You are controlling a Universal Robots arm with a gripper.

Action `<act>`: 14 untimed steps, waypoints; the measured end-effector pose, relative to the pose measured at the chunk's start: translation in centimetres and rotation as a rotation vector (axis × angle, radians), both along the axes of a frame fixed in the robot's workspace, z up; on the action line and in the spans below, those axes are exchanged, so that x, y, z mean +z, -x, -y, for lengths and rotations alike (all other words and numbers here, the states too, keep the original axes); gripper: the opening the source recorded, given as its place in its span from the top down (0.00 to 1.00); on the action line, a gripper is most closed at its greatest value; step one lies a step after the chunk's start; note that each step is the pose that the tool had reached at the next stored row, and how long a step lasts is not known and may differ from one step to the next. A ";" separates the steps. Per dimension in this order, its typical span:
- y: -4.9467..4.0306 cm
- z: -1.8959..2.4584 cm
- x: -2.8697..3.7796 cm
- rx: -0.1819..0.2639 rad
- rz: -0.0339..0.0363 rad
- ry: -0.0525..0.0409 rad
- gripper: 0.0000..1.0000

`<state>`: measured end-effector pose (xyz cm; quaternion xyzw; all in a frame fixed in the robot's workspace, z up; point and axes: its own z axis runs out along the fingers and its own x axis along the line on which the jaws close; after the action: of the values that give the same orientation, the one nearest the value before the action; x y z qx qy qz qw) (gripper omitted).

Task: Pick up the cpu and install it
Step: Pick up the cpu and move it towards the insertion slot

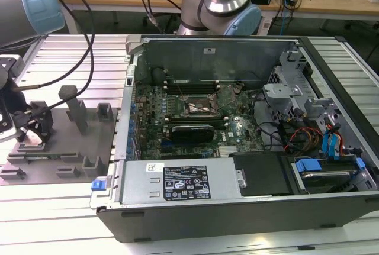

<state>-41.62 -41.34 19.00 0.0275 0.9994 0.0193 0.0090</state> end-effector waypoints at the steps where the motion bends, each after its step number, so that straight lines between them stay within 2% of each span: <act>1: 0.00 0.00 -0.06 0.000 -0.0001 0.0000 0.40; 14: 0.00 -0.16 -0.11 0.005 0.0000 -0.0027 0.40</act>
<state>-41.62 -41.18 18.88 0.0249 0.9994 0.0207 0.0089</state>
